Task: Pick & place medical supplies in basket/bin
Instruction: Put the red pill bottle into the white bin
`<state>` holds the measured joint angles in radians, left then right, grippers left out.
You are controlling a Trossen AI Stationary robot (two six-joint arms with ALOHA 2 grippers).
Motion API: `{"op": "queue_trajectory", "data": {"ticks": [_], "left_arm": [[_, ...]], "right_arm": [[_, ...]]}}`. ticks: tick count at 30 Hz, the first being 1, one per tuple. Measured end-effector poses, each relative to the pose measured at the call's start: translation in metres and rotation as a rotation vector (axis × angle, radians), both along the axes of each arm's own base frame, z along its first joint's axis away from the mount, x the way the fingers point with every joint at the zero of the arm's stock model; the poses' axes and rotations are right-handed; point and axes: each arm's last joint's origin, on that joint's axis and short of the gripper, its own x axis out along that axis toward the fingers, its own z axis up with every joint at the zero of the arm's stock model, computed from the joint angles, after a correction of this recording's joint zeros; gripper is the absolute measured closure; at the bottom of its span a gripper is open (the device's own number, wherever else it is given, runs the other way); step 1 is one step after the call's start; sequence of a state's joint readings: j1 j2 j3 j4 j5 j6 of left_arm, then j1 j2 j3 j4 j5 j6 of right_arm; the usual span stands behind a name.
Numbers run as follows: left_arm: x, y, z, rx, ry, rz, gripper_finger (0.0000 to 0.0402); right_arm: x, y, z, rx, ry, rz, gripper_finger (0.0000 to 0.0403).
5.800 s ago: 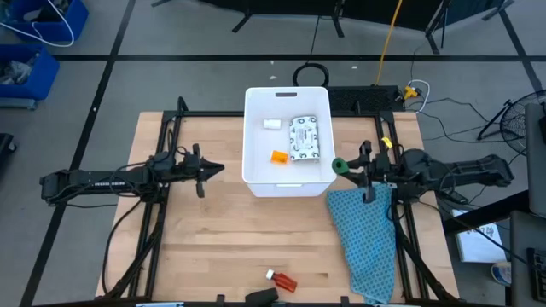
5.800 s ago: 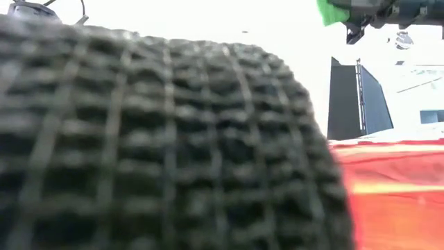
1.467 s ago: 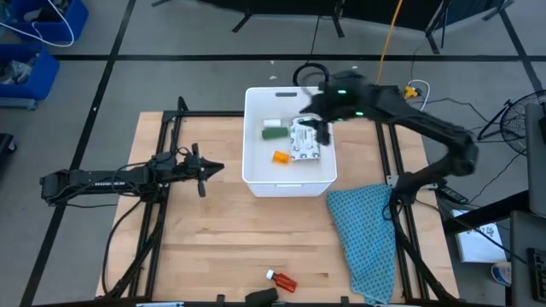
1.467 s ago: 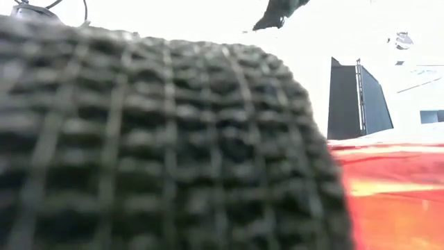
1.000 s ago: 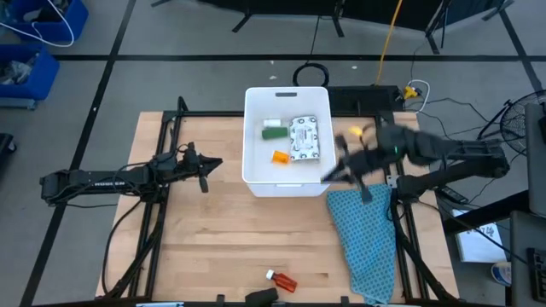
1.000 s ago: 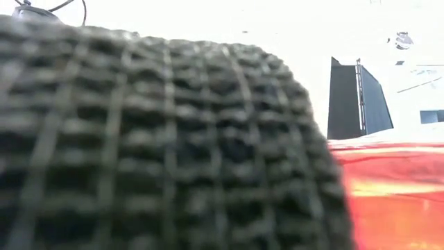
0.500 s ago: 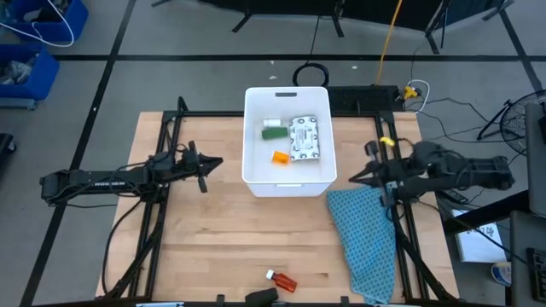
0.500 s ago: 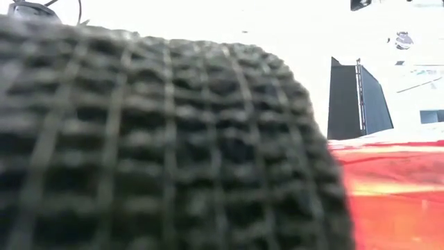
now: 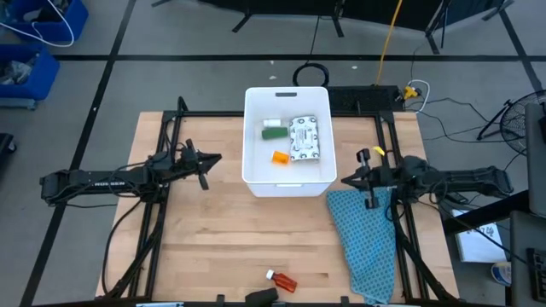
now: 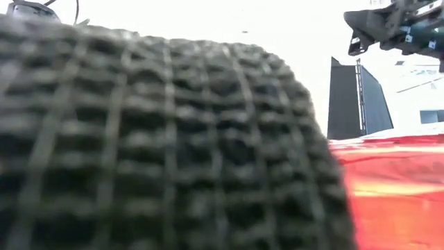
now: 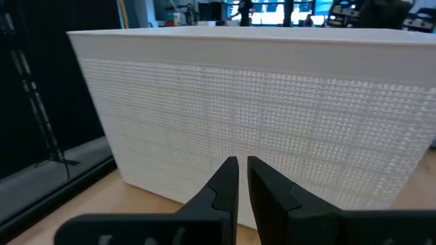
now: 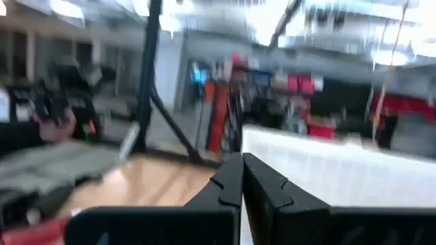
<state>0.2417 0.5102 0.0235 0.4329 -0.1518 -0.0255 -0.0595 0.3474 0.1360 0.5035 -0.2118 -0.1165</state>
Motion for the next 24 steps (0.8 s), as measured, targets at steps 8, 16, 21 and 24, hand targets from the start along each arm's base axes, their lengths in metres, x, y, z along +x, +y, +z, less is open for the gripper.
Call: {"op": "queue_trajectory", "data": {"ticks": [8,16,21,24], "left_arm": [[0.001,-0.004,0.001,-0.042,-0.019,-0.122,0.0364],[0.019,-0.030,0.060,-0.047,0.079,-0.291,0.0364],[0.052,-0.063,0.098,-0.006,0.195,-0.354,0.0364],[0.078,-0.092,0.100,0.038,0.301,-0.387,0.0364]], "right_arm": [[-0.003,-0.002,-0.007,-0.016,-0.088,-0.041,0.0403],[-0.003,-0.004,-0.006,-0.011,-0.095,-0.056,0.0403],[-0.003,-0.008,-0.007,0.088,-0.081,-0.174,0.0403],[-0.002,-0.008,-0.008,0.107,-0.067,-0.191,0.0403]]}}
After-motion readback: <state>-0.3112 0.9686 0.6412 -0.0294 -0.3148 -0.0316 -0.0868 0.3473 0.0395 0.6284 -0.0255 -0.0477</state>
